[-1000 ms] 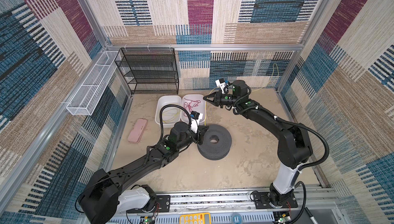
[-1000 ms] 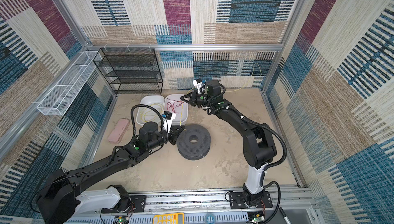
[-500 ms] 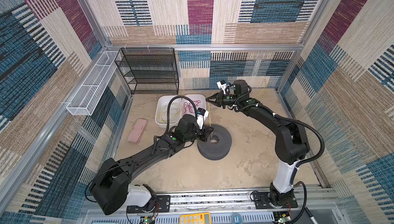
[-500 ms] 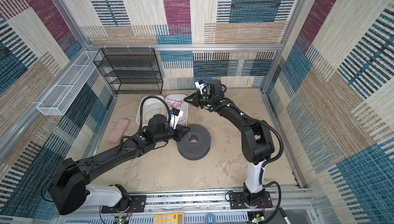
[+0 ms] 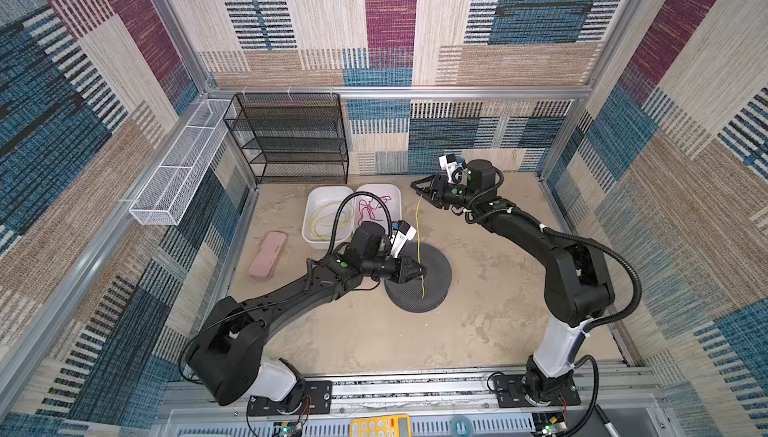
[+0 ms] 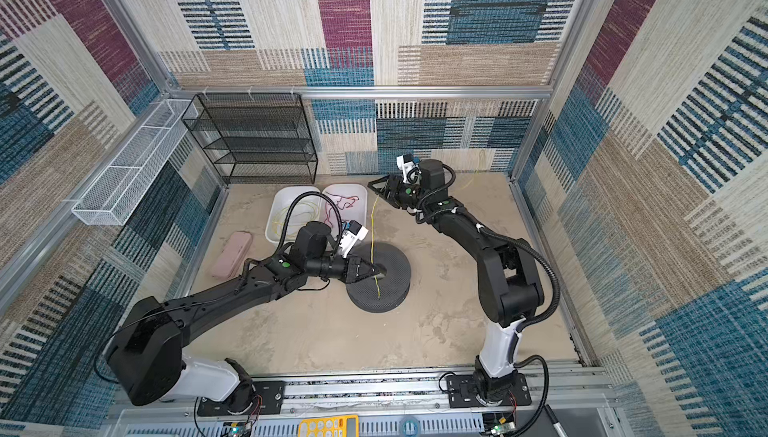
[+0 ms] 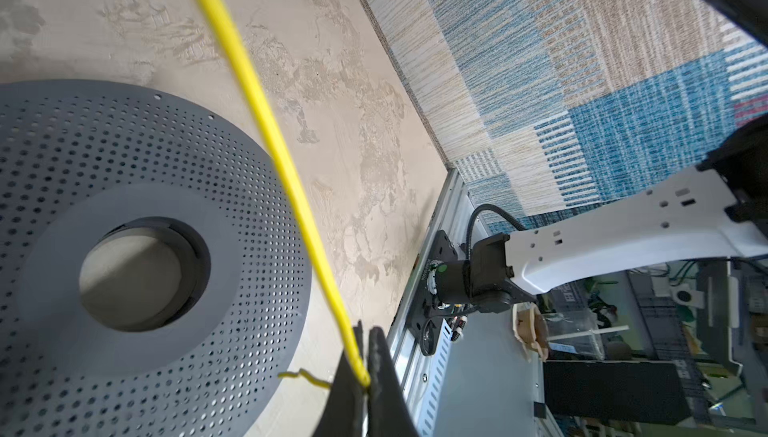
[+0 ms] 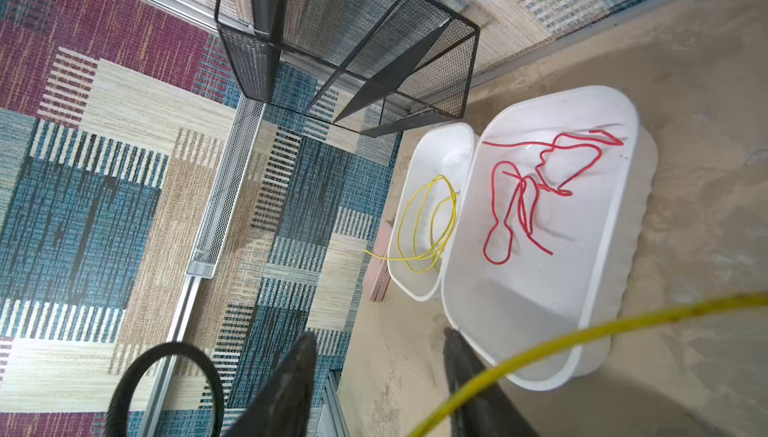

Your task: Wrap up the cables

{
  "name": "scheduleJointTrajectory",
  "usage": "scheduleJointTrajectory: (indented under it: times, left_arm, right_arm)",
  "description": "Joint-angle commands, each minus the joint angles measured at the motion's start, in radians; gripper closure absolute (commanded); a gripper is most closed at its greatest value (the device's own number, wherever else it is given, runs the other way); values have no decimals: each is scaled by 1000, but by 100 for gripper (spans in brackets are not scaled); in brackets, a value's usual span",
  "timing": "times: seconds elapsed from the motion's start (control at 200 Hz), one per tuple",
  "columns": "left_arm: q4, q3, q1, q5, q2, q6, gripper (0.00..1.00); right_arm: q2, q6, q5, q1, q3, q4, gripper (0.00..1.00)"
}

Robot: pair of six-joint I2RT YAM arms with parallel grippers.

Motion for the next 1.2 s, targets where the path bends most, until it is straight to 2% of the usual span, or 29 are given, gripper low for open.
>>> scheduleJointTrajectory:
  times: [0.0, 0.12, 0.381, 0.661, 0.781, 1.117, 1.197]
  left_arm:
    - [76, 19, 21, 94, 41, -86, 100]
    - [142, 27, 42, 113, 86, -125, 100]
    - [162, 59, 57, 109, 106, -137, 100]
    - [169, 86, 59, 110, 133, -144, 100]
    - [162, 91, 58, 109, 138, -142, 100]
    - [144, 73, 57, 109, 99, -108, 100]
    - [141, 65, 57, 112, 88, -100, 100]
  right_arm:
    - [-60, -23, 19, -19, -50, 71, 38]
    - [-142, -22, 30, -23, -159, 83, 32]
    - [-291, -56, 27, -22, -359, 68, 30]
    - [-363, -36, -18, 52, -491, 104, 40]
    - [-396, -6, -5, 73, -526, 135, 51]
    - [-350, 44, -12, 82, -534, 194, 74]
    - [-341, 51, -13, 82, -534, 204, 75]
